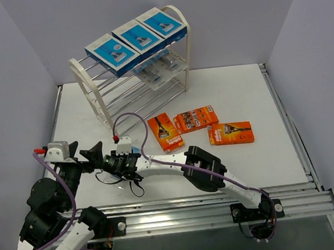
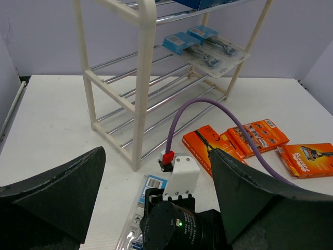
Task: Place and organize the shaving razors onto the shelf
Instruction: Grab a shaving razor with the right arm
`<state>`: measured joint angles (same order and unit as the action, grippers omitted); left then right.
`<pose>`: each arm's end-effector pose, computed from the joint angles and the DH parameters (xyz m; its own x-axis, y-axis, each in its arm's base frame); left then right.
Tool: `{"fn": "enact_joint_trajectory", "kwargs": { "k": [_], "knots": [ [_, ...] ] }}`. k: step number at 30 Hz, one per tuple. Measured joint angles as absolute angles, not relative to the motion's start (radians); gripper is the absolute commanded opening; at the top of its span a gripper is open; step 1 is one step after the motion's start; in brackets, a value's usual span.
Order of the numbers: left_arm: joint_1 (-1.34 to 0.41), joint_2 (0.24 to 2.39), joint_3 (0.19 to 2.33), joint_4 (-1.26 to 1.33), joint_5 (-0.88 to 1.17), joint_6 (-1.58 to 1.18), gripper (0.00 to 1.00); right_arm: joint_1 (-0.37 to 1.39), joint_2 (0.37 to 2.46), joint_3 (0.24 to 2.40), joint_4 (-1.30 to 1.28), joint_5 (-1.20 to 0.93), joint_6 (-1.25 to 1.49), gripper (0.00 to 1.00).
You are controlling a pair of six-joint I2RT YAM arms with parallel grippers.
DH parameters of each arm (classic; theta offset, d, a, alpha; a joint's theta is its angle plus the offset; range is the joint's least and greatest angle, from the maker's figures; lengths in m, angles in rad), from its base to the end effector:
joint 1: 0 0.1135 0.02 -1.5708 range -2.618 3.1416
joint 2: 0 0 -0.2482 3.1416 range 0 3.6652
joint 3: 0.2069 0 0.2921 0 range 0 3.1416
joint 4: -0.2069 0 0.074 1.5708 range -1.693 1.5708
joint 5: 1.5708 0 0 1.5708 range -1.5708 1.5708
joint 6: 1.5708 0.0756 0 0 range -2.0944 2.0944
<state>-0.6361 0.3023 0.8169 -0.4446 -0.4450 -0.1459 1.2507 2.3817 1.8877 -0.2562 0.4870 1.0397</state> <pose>0.1354 -0.0595 0.3903 0.0279 -0.1837 -0.9826 0.1969 0.9647 -0.1748 0.2171 0.5423 0.1058 -0.7391 0.1922 -0.6456 -0.1853 0.8634 0.4692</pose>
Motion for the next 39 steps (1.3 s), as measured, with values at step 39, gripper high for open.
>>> {"fn": "enact_joint_trajectory", "kwargs": {
  "k": [39],
  "knots": [
    [-0.64, 0.4, 0.817, -0.447, -0.49, -0.144, 0.91, 1.266, 1.692, 1.025, -0.072, -0.041, 0.023, 0.19]
  ]
}}
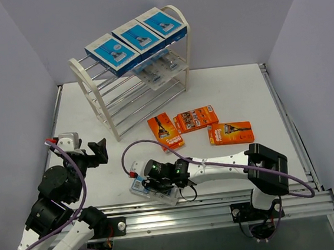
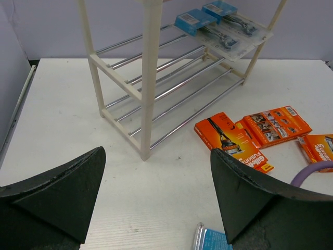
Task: Place and organize the shaving razors onto the shelf
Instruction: Grab a shaving razor with the right arm
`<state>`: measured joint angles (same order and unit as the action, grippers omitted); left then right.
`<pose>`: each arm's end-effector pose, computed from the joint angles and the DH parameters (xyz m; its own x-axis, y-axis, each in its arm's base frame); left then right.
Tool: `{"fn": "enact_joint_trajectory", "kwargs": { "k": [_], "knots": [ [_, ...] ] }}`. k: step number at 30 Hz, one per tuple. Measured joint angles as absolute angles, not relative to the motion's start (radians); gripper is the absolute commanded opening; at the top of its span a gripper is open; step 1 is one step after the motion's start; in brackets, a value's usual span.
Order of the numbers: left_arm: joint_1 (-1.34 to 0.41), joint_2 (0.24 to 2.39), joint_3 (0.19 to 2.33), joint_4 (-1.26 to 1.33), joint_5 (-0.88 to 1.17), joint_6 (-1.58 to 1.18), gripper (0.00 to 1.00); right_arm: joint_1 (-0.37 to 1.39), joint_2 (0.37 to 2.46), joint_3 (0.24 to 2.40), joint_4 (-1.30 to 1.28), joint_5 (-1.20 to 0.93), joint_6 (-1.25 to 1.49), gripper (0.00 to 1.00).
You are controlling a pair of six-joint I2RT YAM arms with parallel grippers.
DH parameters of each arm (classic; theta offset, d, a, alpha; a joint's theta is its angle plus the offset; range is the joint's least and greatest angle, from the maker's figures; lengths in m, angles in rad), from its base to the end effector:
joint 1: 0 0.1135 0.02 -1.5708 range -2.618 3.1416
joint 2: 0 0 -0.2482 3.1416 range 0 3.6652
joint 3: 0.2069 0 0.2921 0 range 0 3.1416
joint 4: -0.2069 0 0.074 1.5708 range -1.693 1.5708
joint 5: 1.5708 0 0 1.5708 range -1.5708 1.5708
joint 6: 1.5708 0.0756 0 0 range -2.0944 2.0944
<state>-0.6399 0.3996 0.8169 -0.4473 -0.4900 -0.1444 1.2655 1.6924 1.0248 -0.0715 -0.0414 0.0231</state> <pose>0.1568 -0.0724 0.3766 -0.0453 -0.1245 -0.9912 0.1445 0.9809 -0.1299 0.1239 0.4037 0.1293 -0.2247 -0.6360 -0.7382 -0.9572 0.2859 0.0449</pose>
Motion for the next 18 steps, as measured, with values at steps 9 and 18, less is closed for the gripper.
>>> {"fn": "enact_joint_trajectory", "kwargs": {
  "k": [9, 18],
  "knots": [
    [-0.636, 0.406, 0.817, -0.453, -0.51, -0.141, 0.91, 1.243, 1.627, 1.003, -0.062, 0.052, 0.0, 0.54],
    [-0.631, 0.411, 0.817, -0.453, -0.512, -0.141, 0.91, 1.227, 1.474, 0.896, -0.045, 0.215, 0.187, 0.92]
  ]
}}
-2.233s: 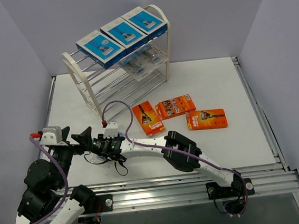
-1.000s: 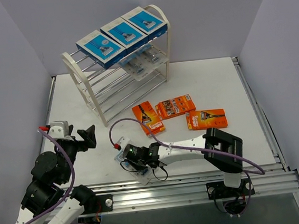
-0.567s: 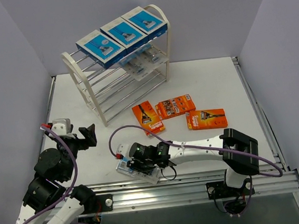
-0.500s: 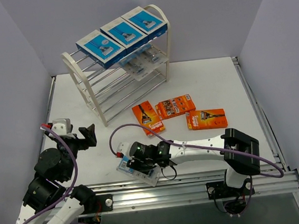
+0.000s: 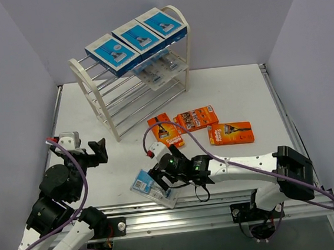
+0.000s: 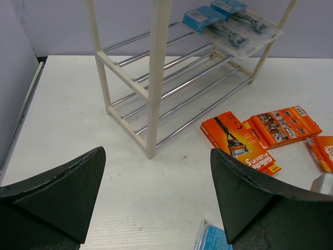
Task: Place and organize the shaving razors onto the shelf
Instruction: Grab a shaving razor with the right arm
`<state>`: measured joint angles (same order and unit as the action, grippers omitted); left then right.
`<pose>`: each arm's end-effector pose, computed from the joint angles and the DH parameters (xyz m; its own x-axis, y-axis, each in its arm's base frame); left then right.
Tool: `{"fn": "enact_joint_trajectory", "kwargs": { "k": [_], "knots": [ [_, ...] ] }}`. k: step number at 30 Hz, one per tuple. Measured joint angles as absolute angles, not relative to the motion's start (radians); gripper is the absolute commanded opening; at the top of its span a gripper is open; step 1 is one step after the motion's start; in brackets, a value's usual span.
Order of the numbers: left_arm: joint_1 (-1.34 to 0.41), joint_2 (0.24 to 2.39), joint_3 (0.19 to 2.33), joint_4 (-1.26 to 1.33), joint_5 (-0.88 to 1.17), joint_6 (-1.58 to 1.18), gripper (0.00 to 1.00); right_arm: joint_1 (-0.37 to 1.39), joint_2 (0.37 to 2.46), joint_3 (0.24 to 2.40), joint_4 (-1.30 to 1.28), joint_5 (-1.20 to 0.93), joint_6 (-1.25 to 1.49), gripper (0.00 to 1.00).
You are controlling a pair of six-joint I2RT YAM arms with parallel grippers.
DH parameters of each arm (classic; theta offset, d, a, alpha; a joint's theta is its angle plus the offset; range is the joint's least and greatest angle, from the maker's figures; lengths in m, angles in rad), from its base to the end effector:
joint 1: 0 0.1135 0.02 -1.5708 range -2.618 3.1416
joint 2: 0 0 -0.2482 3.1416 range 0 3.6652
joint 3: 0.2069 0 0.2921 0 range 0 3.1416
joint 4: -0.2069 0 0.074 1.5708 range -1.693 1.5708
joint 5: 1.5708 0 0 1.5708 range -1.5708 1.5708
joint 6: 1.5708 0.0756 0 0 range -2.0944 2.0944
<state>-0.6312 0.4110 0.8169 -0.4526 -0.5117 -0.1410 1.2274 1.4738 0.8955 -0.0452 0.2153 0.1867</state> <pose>0.1600 -0.0711 0.3741 -0.0541 -0.1122 -0.9922 0.1132 0.9866 -0.1177 0.1459 0.3601 0.1682 -0.3531 -0.4489 -0.8209 -0.8100 0.5857 0.0281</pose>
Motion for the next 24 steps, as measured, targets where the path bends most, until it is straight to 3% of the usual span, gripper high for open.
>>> {"fn": "enact_joint_trajectory", "kwargs": {
  "k": [1, 6, 9, 18, 24],
  "knots": [
    [-0.631, 0.414, 0.817, -0.453, -0.511, -0.141, 0.91, 1.221, 1.462, 0.89, -0.044, 0.239, 0.233, 1.0],
    [-0.629, 0.423, 0.817, -0.454, -0.51, -0.14, 0.91, 1.203, 1.394, 0.808, -0.004, 0.313, 0.46, 1.0],
    [-0.625, 0.423, 0.817, -0.454, -0.508, -0.137, 0.91, 1.203, 1.357, 0.746, 0.013, 0.325, 0.591, 0.88],
    [-0.616, 0.439, 0.817, -0.454, -0.485, -0.137, 0.91, 1.286, 1.214, 0.623, 0.04, 0.362, 0.985, 0.71],
    [-0.601, 0.445, 0.817, -0.454, -0.472, -0.137, 0.91, 1.409, 1.175, 0.565, 0.062, 0.401, 1.187, 0.7]
  ]
}}
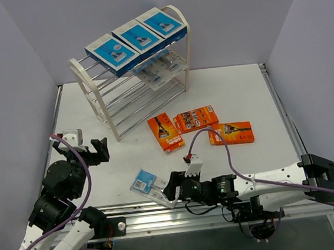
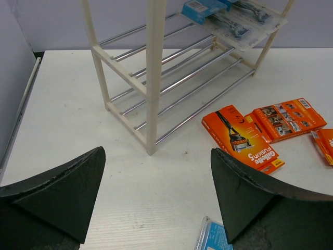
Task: Place and organize the shaving razors onto the shelf
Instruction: Grab a shaving razor with the right arm
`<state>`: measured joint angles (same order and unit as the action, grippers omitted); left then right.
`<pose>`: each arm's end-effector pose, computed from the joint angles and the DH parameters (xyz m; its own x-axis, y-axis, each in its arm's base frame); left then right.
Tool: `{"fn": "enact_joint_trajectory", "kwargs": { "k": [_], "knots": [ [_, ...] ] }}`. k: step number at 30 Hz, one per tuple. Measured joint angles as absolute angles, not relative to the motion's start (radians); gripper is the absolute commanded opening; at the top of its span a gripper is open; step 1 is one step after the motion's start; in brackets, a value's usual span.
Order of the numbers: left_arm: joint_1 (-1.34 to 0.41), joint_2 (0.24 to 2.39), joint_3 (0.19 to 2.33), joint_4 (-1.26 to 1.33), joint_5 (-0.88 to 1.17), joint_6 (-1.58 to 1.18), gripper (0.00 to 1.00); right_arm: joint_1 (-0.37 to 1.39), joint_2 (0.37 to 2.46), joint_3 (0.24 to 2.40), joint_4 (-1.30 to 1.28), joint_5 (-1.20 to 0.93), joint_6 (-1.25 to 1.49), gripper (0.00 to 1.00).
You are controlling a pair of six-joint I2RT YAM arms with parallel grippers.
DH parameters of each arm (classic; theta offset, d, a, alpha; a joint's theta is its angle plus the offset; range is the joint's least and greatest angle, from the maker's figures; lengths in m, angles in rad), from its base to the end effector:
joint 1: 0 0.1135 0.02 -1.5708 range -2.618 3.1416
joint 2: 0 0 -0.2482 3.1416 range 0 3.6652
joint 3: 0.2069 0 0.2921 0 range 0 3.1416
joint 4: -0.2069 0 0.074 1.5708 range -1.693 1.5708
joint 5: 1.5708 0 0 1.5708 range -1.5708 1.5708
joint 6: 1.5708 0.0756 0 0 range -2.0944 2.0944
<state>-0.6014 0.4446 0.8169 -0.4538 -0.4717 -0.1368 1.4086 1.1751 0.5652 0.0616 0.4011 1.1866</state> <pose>0.1689 -0.0742 0.3686 -0.0843 -0.0895 -0.9924 0.1202 0.9878 -0.0993 0.0801 0.3067 0.1531 -0.8240 0.2499 -0.5085 -0.2423 0.6559 0.7149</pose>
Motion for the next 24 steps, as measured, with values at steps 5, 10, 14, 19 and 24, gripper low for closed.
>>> {"fn": "enact_joint_trajectory", "kwargs": {
  "k": [5, 10, 14, 19, 24],
  "knots": [
    [-0.585, 0.456, 0.817, -0.454, -0.458, -0.137, 0.91, 1.496, 1.185, 0.558, 0.08, 0.431, 1.291, 0.7],
    [-0.576, 0.465, 0.817, -0.454, -0.445, -0.137, 0.91, 1.531, 1.247, 0.501, 0.155, 0.44, 1.371, 0.69],
    [-0.574, 0.465, 0.817, -0.454, -0.441, -0.137, 0.91, 1.547, 1.27, 0.432, 0.194, 0.442, 1.43, 0.67],
    [-0.573, 0.465, 0.817, -0.454, -0.437, -0.137, 0.91, 1.56, 1.27, 0.417, 0.215, 0.448, 1.47, 0.67],
    [-0.573, 0.465, 0.817, -0.454, -0.434, -0.137, 0.91, 1.56, 1.28, 0.408, 0.255, 0.457, 1.497, 0.67]
  ]
}}
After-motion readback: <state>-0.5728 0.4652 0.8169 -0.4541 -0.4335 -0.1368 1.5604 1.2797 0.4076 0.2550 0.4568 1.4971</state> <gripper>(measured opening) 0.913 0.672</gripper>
